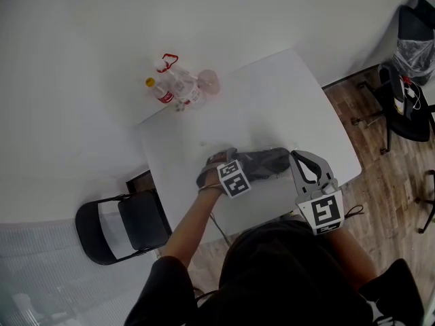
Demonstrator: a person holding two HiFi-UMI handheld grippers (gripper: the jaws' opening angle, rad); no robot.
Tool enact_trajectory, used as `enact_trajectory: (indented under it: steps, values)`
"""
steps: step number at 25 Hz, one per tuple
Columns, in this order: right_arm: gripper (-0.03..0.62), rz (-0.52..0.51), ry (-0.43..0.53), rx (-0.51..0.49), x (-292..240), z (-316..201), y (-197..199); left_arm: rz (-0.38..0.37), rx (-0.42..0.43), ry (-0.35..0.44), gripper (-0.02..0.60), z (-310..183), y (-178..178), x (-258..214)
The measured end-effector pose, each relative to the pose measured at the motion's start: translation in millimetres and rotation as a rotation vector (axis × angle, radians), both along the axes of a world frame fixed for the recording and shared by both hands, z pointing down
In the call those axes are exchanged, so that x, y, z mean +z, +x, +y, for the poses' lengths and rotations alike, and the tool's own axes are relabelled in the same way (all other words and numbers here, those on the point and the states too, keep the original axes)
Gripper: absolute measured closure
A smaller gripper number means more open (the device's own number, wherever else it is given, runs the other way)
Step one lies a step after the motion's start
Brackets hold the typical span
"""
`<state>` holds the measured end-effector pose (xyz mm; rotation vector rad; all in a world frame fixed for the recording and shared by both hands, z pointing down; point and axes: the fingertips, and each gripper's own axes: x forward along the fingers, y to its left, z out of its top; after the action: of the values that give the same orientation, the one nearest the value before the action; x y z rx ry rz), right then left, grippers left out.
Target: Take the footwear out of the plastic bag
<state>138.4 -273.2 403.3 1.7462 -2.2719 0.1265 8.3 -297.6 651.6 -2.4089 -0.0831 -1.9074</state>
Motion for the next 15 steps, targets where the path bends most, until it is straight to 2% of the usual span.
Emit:
enact_trajectory:
  steps: [10, 13, 15]
  values:
    - [0.577, 0.014, -0.025, 0.033, 2, -9, 26, -0.015, 0.018, -0.096, 0.031, -1, 1, 8]
    - [0.577, 0.007, -0.034, 0.036, 2, -8, 38, 0.009, 0.019, -0.089, 0.031, 0, 1, 5]
    - [0.577, 0.018, -0.041, 0.041, 1, -8, 50, 0.054, 0.021, -0.068, 0.031, -2, 3, 0]
